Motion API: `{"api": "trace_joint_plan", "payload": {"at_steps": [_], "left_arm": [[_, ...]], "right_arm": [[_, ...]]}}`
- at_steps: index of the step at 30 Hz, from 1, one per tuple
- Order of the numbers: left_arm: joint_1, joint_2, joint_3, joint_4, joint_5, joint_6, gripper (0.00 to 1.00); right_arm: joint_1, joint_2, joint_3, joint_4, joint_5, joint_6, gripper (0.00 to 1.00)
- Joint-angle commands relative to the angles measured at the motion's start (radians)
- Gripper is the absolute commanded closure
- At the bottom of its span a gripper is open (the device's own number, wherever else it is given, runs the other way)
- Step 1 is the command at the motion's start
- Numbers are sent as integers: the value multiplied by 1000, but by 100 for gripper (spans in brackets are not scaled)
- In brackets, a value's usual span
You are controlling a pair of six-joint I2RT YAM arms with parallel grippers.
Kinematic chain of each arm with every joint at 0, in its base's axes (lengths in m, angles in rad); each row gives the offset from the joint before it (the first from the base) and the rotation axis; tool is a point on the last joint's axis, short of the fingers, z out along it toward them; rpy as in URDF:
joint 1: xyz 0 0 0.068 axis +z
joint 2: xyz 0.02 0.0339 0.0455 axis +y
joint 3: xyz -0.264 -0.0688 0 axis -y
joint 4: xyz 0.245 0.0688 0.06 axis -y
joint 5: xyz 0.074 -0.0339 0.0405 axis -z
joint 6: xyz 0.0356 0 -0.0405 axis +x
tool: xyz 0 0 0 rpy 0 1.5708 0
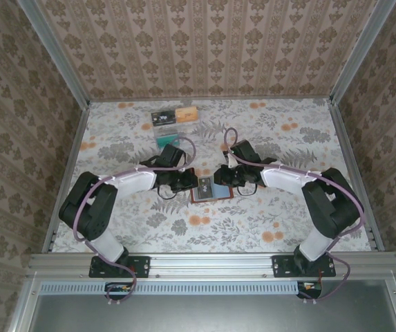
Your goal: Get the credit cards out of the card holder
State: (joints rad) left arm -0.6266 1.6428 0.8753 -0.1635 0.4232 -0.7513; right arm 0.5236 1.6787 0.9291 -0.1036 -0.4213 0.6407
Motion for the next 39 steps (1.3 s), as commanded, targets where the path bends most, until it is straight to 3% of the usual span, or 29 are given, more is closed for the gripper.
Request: {"api": "trace_joint_plan", "payload": {"at_steps": [1,24,30,32,39], "left_arm": [[5,15,-17,-5,-12,16,100],[-5,77,-23,9,-3,2,100],[-7,78,-22,5,-1,4,100],[-7,78,-19,-2,-4,7,100],[2,71,-11,-54,-31,33,100]], "right_arm": [[7,37,26,33,-56,29,81],[9,155,22,77,-120,49,77],[10,159,24,85,-126,56,87],[9,159,26,80,-122,52,99],[-13,124,9,48,-103,32,100]]}}
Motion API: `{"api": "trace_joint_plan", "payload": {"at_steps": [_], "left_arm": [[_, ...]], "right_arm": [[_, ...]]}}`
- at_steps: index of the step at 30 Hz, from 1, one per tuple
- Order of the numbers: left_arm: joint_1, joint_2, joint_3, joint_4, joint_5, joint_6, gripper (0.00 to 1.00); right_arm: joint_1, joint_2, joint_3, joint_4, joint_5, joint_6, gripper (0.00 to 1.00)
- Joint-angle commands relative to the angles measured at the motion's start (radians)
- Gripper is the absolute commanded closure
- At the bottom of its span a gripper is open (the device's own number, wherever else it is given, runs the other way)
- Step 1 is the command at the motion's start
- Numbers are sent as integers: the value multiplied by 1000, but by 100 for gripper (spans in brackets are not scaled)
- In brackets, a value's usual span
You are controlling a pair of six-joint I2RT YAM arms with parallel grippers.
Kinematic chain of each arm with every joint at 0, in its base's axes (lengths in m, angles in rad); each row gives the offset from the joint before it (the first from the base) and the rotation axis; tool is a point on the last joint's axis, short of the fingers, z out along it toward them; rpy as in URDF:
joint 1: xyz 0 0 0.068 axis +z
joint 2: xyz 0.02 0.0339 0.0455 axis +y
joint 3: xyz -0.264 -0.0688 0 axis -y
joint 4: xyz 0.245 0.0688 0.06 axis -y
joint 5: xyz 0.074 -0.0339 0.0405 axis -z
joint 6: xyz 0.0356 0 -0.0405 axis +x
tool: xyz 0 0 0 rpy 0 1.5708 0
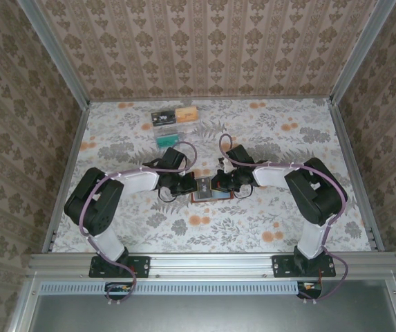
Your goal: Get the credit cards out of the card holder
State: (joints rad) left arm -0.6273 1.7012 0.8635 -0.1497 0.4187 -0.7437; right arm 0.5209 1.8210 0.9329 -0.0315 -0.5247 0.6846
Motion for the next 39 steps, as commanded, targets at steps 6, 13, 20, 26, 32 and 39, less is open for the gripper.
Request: {"api": "trace_joint_plan", "payload": {"at_steps": [6,13,20,26,32,39], "left_arm": [[11,16,-2,-69,-26,27,100],[10,30,11,-70,-17,30,100],[6,40,18,-69,-9,32,100],[6,41,20,-68,-7,30,100],[6,39,19,-74,-11,34,100],[14,31,13,-82,-14,43,100]], "right_arm": [[-37,-45,-24,-34,-3,-28,100],[-35,-12,-15,-4,-30,-16,77],[-28,35,18,7,-43,-16,75],[-28,50,18,9,-46,-17,82],[-34,32,0,2,-31,-23,100],[-92,-25,-65,-2,-28,-37,100]]}}
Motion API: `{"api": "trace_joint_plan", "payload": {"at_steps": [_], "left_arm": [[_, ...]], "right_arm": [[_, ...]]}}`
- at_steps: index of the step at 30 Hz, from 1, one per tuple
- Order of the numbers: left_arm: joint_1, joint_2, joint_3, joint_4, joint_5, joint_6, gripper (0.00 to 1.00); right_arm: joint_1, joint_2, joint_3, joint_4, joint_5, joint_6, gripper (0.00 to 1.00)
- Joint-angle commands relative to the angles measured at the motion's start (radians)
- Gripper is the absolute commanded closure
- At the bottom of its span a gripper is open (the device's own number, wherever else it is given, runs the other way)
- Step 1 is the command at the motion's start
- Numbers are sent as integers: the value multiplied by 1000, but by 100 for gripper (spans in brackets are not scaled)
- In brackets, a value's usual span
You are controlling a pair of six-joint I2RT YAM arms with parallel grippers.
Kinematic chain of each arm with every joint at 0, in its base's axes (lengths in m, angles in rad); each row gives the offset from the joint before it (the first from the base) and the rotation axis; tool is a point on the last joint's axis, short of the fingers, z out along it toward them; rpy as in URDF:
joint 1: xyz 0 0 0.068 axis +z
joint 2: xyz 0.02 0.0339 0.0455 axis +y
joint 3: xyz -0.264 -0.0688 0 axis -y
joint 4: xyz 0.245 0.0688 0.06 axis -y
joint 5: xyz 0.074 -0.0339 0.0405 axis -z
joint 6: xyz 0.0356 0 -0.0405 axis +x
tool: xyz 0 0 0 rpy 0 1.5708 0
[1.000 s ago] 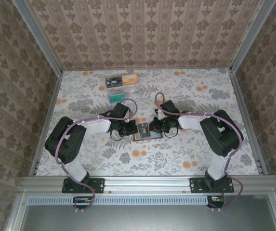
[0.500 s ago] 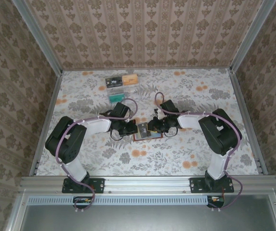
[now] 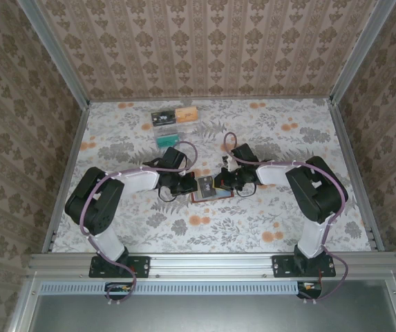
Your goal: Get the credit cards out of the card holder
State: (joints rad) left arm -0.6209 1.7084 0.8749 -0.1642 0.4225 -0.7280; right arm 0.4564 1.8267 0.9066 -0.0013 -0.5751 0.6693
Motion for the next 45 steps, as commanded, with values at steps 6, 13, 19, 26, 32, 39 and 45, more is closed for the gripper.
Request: {"api": "trace_joint_plan", "payload": {"at_steps": [6,13,19,26,32,39,45], "left_arm": [[10,24,2,-64,-15,30,100],[16,-22,23,-53,7,16,100],[39,-121,42,15,52,-43,56],[86,-218,-7,268,128,-225,41],[96,-227,-47,486,190,-369,46],[98,-208,-83,655,214,-474,56],[90,-195,-93,737,269,-516,66]], "right_arm": [[-82,-84,-90,-34,18,-34,100],[-122,-170,-105,-55,6,-46,100],[-130,-267,-69,-88,-4,-51,100],[-134,-356,-22,-37,-46,-1,100],[-135,-392,-17,118,-136,95,100],[-136,-388,-36,279,-205,209,100],[-136,-386,-55,323,-213,243,100]]}}
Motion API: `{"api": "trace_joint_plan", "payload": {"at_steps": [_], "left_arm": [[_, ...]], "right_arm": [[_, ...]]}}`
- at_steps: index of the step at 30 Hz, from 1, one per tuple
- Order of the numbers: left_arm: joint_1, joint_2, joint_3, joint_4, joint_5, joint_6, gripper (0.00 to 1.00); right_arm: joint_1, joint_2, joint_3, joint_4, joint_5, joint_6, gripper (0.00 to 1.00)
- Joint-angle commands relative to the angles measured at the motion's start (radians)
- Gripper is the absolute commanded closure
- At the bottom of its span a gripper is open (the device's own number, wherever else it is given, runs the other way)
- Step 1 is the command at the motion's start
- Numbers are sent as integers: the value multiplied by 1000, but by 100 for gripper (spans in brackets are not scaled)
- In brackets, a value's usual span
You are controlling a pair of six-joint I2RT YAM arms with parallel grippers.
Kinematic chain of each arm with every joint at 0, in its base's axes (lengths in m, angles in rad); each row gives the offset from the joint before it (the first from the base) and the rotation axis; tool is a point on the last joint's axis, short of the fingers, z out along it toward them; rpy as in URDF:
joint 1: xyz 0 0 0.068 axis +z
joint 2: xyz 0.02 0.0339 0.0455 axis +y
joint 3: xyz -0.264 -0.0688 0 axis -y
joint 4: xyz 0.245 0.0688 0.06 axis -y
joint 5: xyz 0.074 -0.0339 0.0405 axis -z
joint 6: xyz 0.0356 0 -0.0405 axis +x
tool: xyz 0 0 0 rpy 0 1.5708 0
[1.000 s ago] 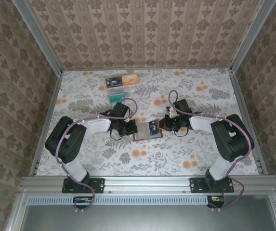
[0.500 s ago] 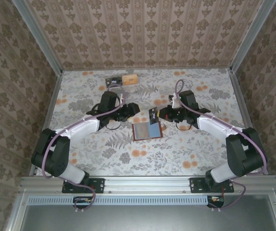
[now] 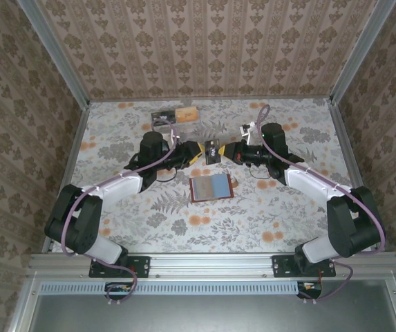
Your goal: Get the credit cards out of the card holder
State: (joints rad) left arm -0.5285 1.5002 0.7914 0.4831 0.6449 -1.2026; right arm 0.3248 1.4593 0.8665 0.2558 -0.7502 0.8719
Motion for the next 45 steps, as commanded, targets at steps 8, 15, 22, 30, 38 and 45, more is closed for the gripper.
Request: {"api": "trace_joint_plan", "payload": {"at_steps": [8,15,22,30,38,45], "left_arm": [[-13,11,-19,129,68,-53,73],[-31,13,-3,141,89,-46,79],[-27,-24,1,90,82,-10,95],[34,-121,128,-393,72,304,100],[139,-120,401,-971,-131,790,100],[155,-118,460,-1007,-384,1247,100]], "right_arm": [[-6,-8,-22,107,-50,67,100],[-5,-8,-32,129,-63,79,100],[-6,-22,-43,82,-49,48,80],[-10,-110,-40,-74,19,-48,12],[-10,-226,-37,-244,101,-146,0],[-10,-307,-27,-353,161,-206,0]]}}
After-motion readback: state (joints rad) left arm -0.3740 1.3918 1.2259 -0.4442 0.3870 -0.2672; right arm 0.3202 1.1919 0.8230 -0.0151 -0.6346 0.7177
